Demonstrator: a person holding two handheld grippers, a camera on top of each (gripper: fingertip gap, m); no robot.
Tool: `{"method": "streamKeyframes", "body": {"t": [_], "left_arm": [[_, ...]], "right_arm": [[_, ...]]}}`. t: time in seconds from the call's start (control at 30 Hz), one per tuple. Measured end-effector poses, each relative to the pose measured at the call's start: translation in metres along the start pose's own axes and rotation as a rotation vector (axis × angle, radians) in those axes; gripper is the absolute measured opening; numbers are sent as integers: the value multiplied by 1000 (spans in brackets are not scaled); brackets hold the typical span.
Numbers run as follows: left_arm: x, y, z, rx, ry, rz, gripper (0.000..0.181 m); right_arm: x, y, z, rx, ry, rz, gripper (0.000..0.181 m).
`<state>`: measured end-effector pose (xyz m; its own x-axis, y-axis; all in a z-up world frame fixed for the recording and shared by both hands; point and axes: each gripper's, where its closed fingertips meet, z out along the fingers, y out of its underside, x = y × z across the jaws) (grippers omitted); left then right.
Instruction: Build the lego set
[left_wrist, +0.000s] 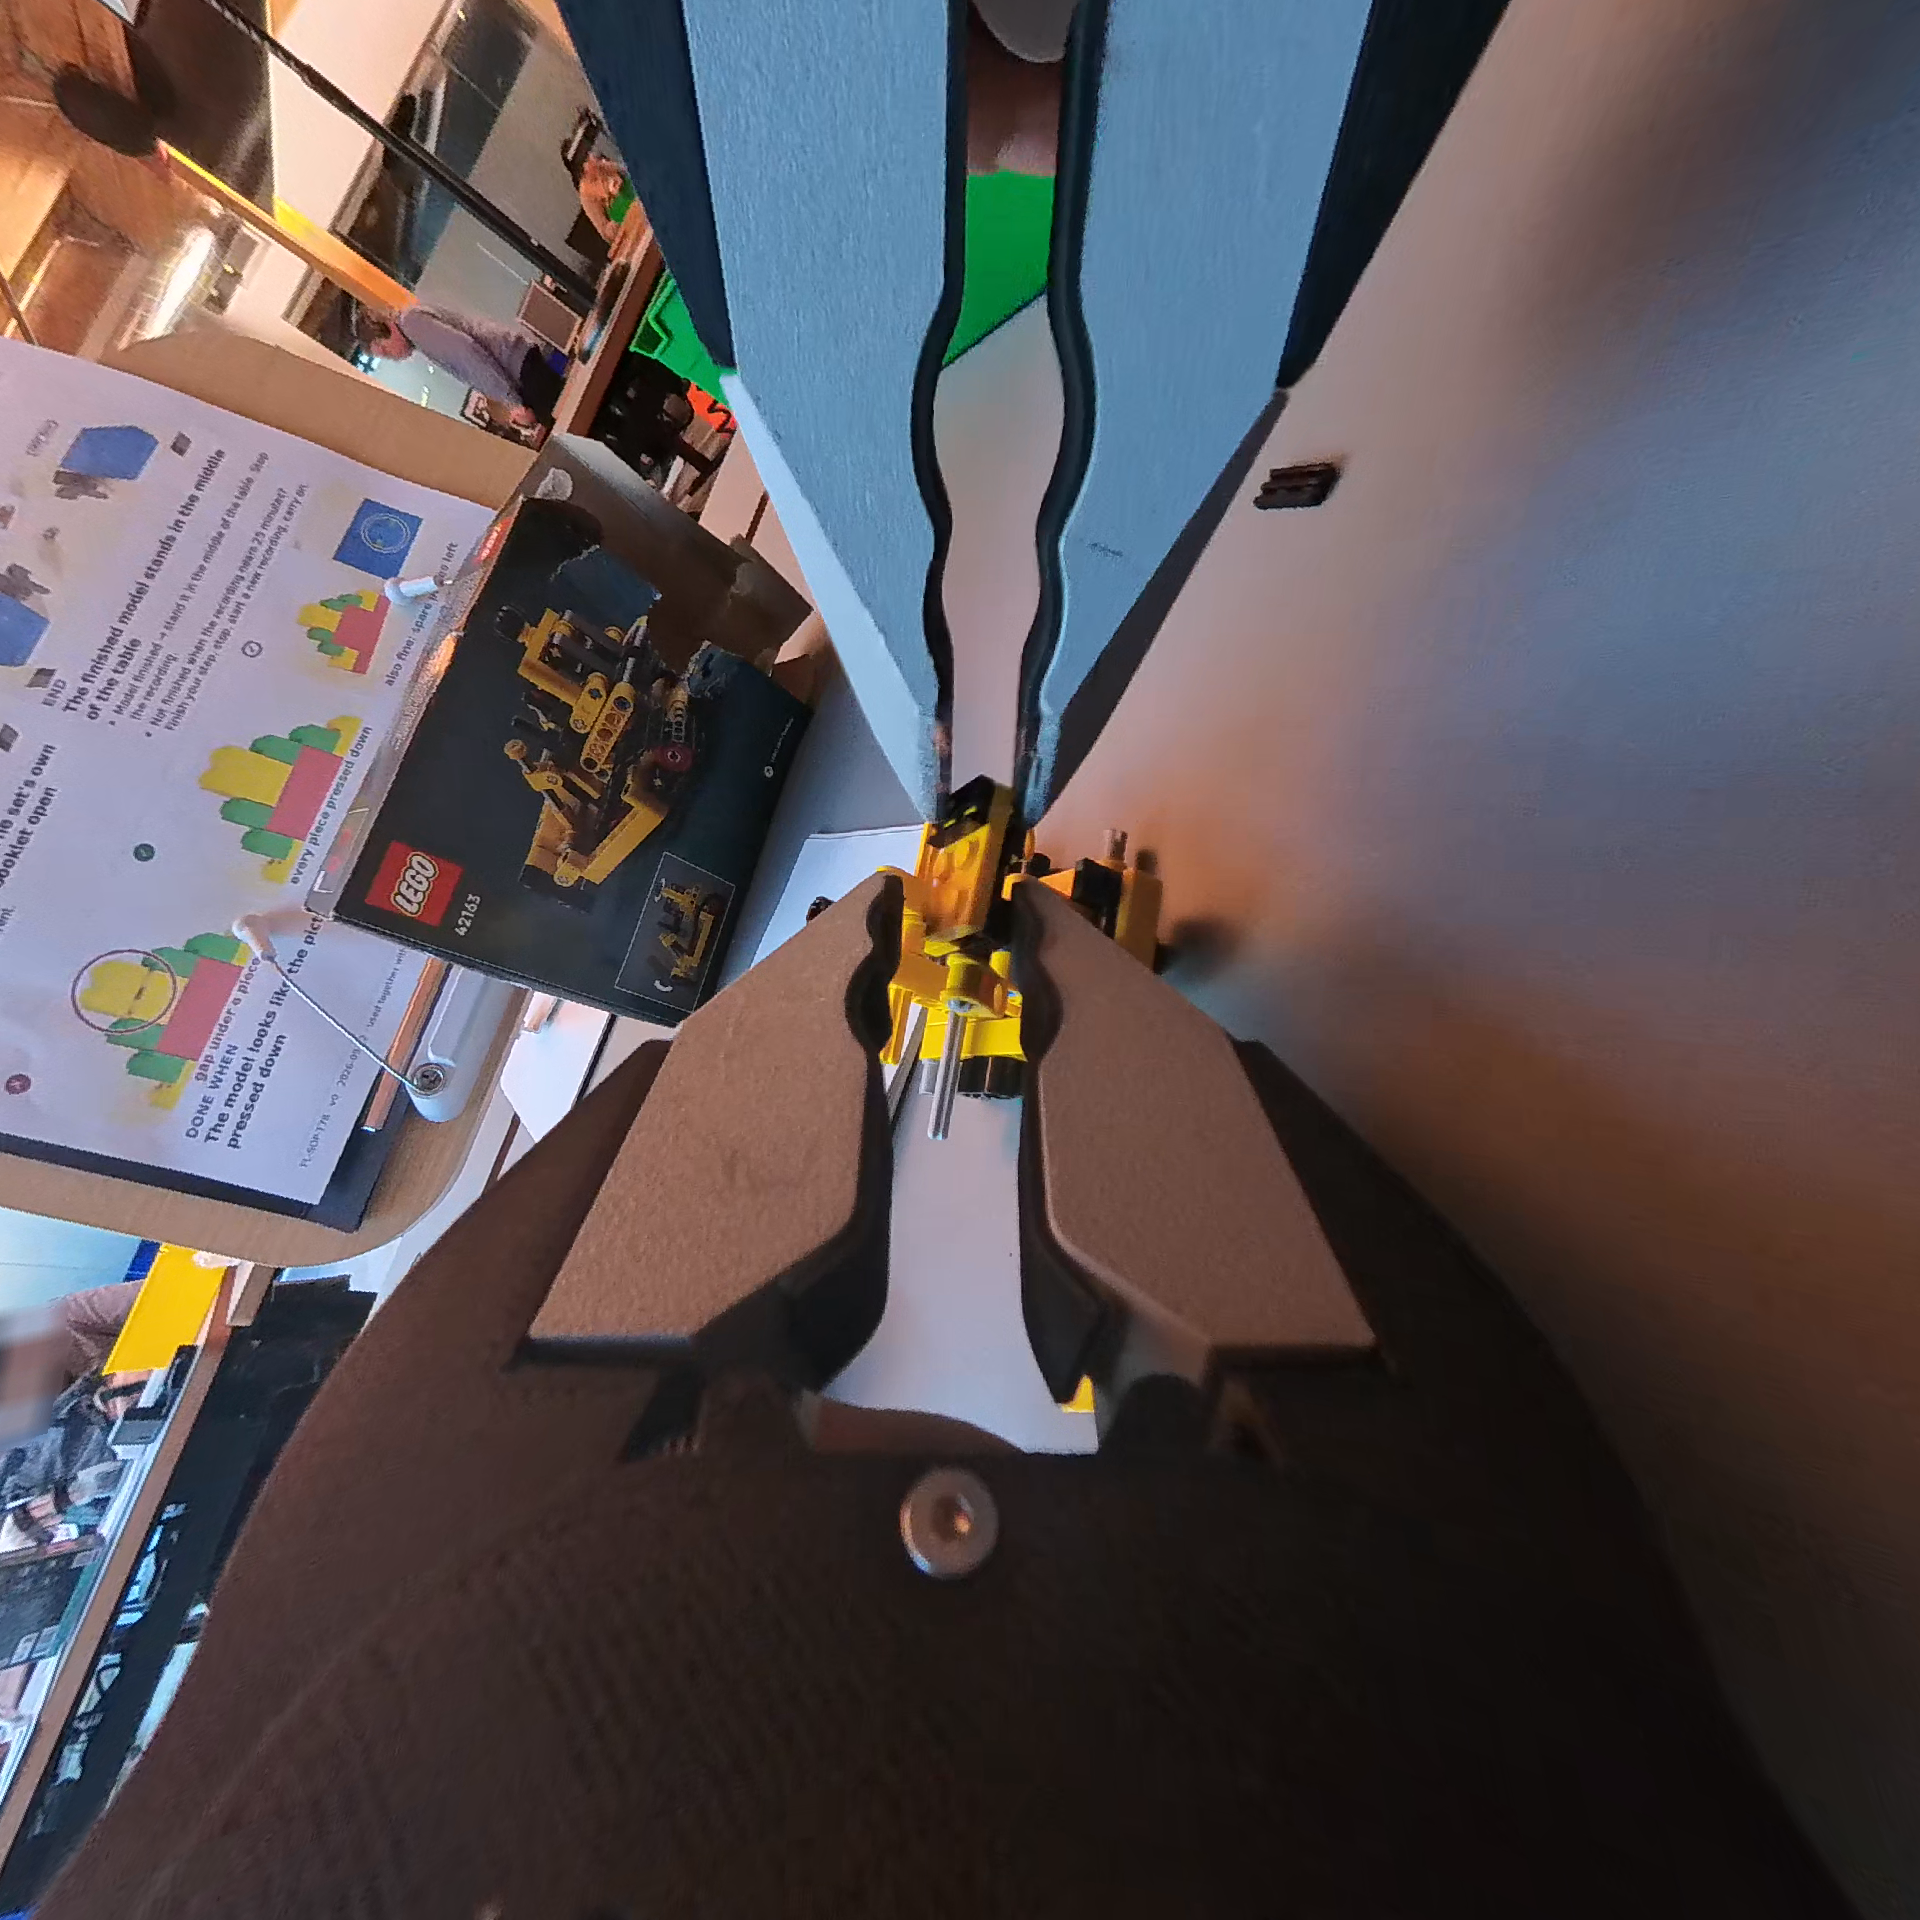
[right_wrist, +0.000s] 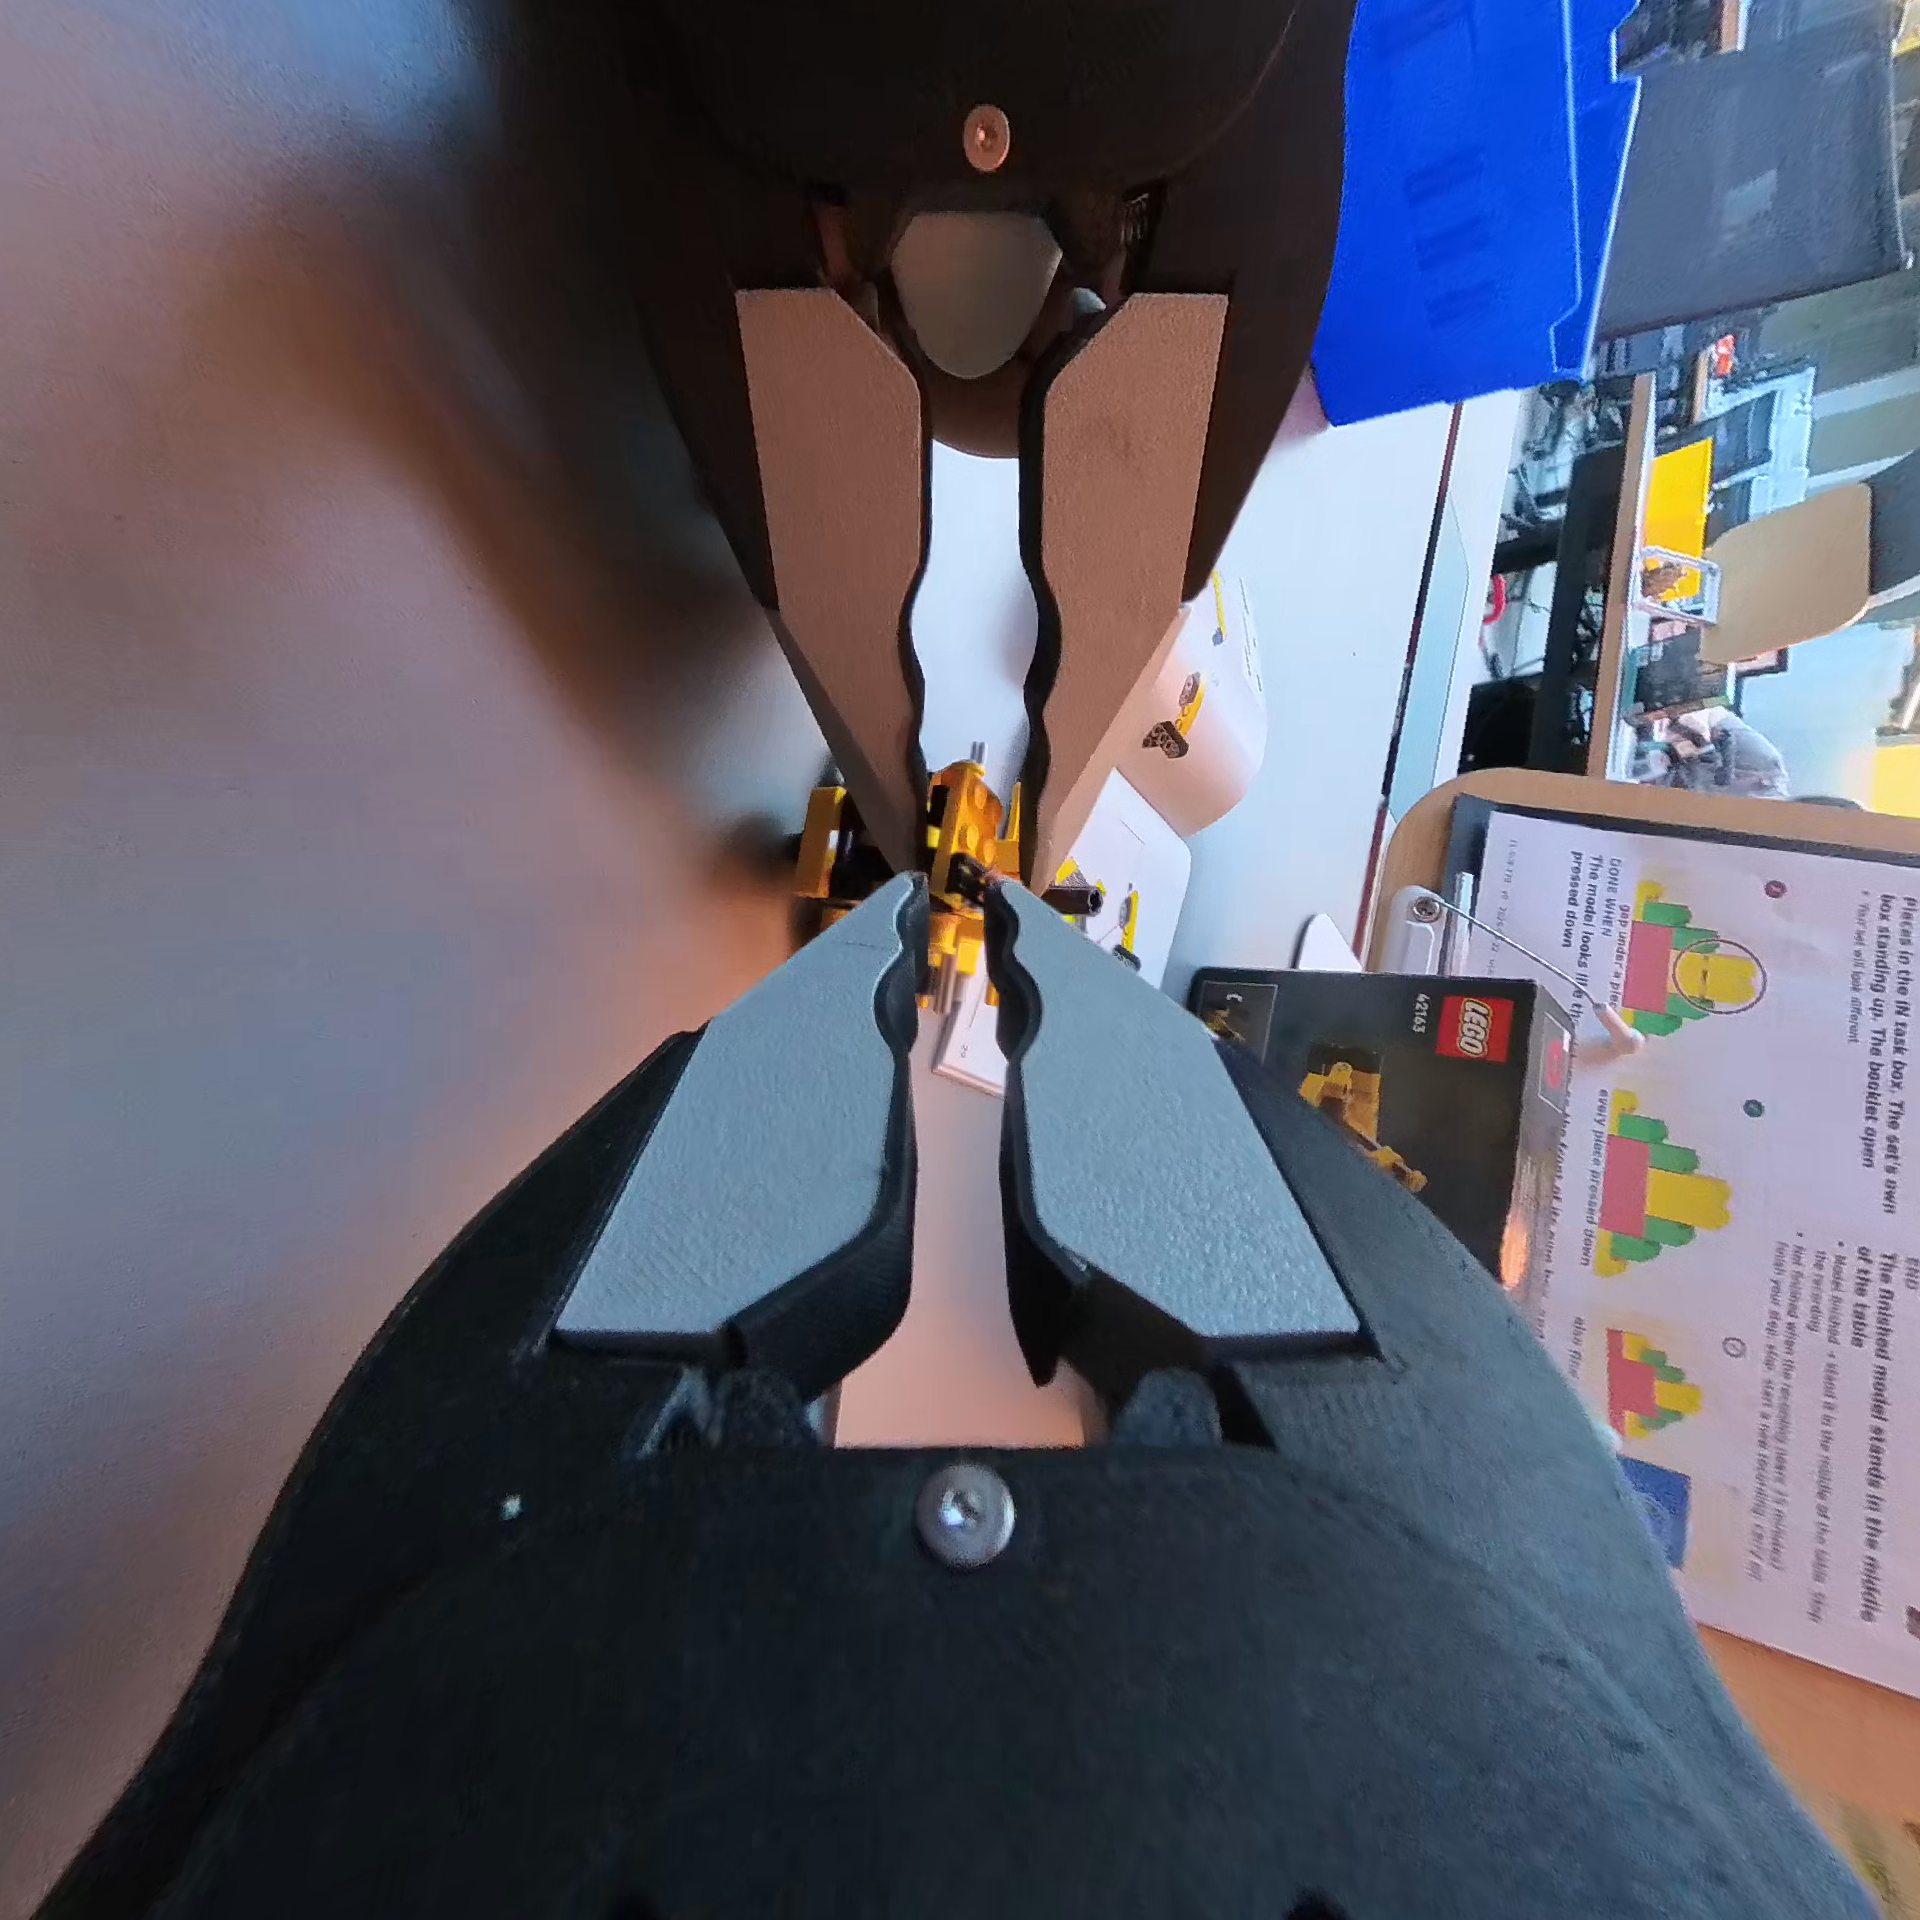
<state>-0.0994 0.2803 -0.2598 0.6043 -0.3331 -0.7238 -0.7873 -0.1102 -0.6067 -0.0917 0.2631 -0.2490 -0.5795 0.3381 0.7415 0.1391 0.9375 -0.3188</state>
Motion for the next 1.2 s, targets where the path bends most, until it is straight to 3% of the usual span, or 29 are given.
{"method": "streamKeyframes", "body": {"t": [0.33,0.77,0.87,1.2], "left_arm": [[1,0,0,1,2,3,17],[3,0,0,3,10,11,12],[1,0,-1,4,1,1,18],[3,1,0,-4,22,-3,12]], "right_arm": [[0,1,-3,44,-25,24,4],[-2,4,-3,-92,29,-74,5],[-3,4,-2,-123,38,-95,5],[-4,4,1,-142,66,-123,6]]}}
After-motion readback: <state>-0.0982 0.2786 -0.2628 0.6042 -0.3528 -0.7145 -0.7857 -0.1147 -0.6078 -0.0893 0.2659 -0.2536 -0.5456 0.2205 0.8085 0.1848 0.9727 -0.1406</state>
